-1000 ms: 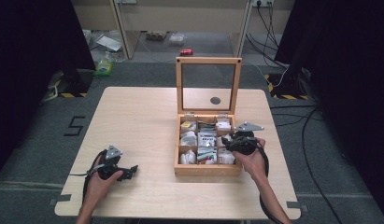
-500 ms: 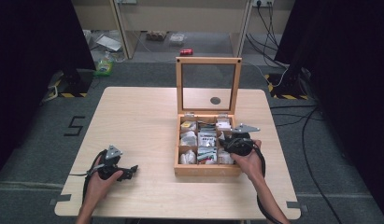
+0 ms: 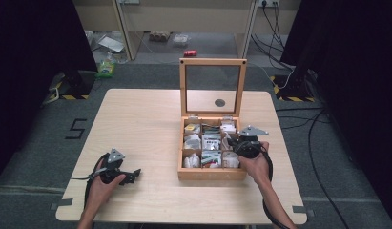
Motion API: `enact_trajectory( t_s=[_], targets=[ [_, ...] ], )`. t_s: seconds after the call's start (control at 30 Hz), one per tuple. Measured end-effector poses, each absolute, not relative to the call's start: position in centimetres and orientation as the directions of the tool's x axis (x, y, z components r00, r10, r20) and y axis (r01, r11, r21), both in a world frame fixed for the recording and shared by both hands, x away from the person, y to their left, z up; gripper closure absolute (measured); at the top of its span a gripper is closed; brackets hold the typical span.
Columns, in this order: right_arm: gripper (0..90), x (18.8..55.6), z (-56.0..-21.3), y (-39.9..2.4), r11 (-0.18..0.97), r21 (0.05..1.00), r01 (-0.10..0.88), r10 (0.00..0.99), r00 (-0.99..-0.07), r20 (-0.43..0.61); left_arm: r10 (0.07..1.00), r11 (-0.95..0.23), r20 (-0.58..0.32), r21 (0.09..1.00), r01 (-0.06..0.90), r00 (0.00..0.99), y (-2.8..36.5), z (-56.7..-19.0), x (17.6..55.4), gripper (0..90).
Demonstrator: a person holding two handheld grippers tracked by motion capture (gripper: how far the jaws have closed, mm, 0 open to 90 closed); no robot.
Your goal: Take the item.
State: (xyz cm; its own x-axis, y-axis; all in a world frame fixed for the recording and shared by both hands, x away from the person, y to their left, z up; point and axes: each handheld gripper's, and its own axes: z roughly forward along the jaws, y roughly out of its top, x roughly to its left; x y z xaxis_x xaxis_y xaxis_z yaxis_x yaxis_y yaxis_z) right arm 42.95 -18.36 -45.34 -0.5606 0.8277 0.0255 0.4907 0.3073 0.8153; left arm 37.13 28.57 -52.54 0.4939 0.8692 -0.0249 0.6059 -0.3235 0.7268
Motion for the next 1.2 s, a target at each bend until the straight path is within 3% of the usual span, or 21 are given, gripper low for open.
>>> enact_trajectory(
  t_s=[1.2],
  targets=[
    [84.8,42.3,-41.9,-20.6,0.199,0.886,0.420,0.837,-0.543,0.070,0.869,-0.326,-0.023,0.726,0.606,0.494,28.6,-52.5,37.0,0.0]
  ],
)
